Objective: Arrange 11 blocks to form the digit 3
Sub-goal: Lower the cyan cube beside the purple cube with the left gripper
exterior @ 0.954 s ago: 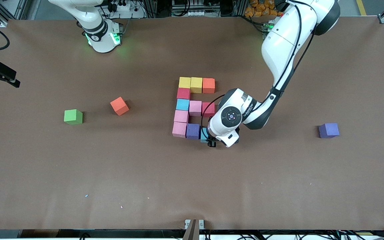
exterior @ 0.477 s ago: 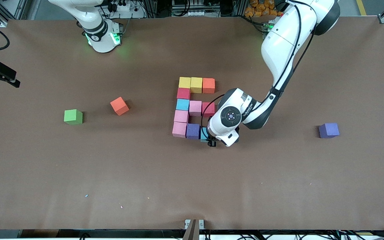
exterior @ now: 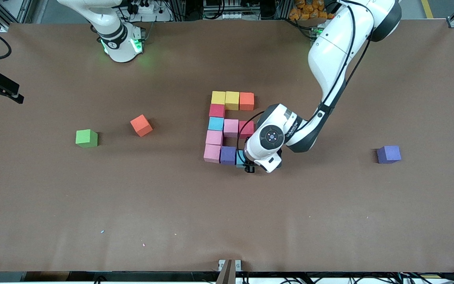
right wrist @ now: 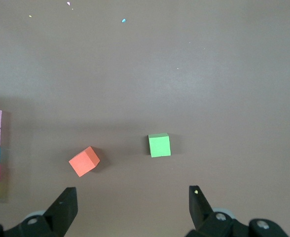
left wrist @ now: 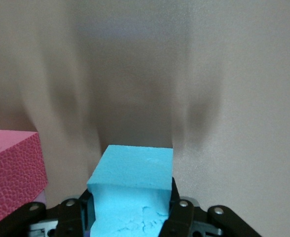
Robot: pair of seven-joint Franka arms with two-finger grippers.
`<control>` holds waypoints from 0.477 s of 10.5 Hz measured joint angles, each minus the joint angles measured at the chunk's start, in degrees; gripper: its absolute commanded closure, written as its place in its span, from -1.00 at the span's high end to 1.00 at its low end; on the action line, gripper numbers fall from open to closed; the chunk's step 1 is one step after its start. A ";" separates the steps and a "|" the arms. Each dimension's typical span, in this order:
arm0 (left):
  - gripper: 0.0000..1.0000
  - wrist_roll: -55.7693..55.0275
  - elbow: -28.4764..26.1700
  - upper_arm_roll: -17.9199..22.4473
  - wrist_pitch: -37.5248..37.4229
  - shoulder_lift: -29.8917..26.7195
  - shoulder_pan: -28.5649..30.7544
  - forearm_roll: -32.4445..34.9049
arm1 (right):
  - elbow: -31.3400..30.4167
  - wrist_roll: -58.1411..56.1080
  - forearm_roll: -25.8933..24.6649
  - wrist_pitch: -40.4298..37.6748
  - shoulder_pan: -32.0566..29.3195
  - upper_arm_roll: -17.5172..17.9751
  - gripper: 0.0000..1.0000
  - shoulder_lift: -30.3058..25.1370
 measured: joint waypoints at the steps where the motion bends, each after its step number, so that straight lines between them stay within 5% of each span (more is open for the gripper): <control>1: 0.37 -0.01 0.00 0.00 0.00 0.00 0.00 0.00 | 0.00 0.00 0.00 0.00 0.00 0.00 1.00 0.00; 2: 0.99 -0.02 0.00 0.00 0.00 0.00 0.00 0.00 | 0.00 0.00 0.00 0.00 0.00 0.00 1.00 0.00; 5: 1.00 -0.01 -0.02 -0.04 -0.97 -0.04 -0.52 0.14 | 0.00 0.00 0.00 0.00 0.00 0.00 1.00 0.00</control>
